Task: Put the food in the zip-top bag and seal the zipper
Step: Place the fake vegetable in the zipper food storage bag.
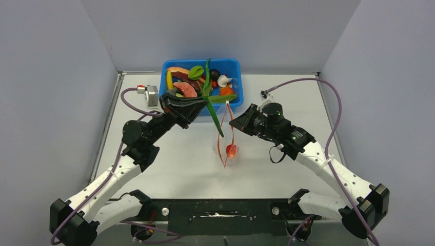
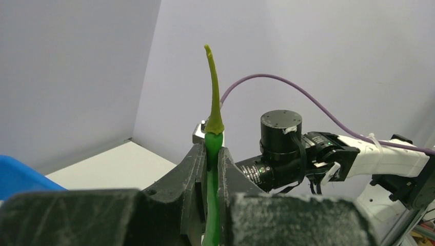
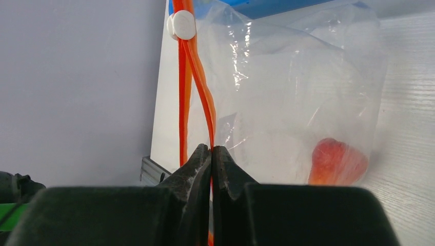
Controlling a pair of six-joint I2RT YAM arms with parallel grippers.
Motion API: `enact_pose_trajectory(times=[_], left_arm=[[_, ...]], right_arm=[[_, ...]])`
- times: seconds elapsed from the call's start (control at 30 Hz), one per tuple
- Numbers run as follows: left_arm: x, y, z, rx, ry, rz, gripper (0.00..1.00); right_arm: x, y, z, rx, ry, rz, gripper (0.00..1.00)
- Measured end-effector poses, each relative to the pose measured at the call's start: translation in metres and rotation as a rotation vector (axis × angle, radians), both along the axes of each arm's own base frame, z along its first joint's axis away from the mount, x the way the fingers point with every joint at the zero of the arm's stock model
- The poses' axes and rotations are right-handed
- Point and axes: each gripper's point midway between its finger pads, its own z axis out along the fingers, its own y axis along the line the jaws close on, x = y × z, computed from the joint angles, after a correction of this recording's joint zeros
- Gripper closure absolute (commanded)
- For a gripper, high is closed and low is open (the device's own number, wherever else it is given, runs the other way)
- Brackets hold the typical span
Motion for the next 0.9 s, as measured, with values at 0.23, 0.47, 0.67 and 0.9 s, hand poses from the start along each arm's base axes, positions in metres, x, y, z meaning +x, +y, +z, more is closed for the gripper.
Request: enact_pose_trajectory(times=[0.23,0.47,0.67,0.9], left_arm=[[-0.004,-0.003,0.007,-0.020,-0.014,-0.005,1.00],[0.005,-0.020,-0.019,0.033,0.022,-0.002,1.00],[0.005,-0.033,-0.037,0.094,0.000,0.024,1.00],[0.009,-0.045,-0.079,0.222,0.014,0.069,1.00]], right_arm=[[0.002,-0.001,0.000,0.001,0.001,-0.017,1.00],[0.003,-0.003,0.005,0.018,-0.003,-0.037,1.00],[0.002,-0.004,0.012,0.035,-0.020,-0.038,1.00],[0.002,-0.001,0.018,0.055,-0.034,-0.029,1.00]])
